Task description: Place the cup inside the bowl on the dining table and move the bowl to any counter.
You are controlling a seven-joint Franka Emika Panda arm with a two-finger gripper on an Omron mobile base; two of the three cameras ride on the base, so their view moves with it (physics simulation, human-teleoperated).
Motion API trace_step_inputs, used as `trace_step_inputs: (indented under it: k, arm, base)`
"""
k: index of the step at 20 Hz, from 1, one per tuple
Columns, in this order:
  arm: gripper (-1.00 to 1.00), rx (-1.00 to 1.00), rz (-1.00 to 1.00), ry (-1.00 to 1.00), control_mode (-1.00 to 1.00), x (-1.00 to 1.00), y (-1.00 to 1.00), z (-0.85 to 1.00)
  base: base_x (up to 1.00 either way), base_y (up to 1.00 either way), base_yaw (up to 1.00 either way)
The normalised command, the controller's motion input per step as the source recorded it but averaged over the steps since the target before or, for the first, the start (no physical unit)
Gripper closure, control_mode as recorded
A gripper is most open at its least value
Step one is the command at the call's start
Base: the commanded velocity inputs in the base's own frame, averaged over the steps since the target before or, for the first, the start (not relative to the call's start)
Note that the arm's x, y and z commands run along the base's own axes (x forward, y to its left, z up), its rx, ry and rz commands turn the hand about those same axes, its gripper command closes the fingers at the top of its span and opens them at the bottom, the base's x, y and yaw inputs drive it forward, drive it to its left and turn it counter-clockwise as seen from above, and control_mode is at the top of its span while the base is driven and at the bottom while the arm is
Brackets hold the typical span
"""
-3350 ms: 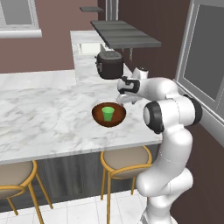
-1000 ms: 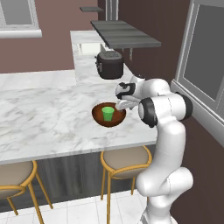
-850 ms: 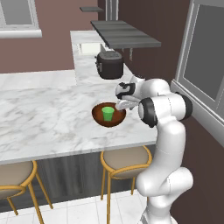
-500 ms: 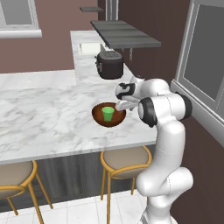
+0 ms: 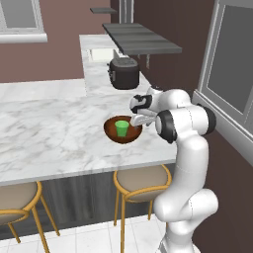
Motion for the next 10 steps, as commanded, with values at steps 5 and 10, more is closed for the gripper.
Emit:
trace_step_inputs:
  k: [5,10]
  arm:
    - [-1.00,0.00,0.00,0.00,-1.00,0.00,0.00,0.00]
    - [-1.00,0.00,0.00,0.00,-1.00,0.00,0.02,-0.05]
  base:
    - [0.00,0.00,0.00]
    - [0.00,0.00,0.00]
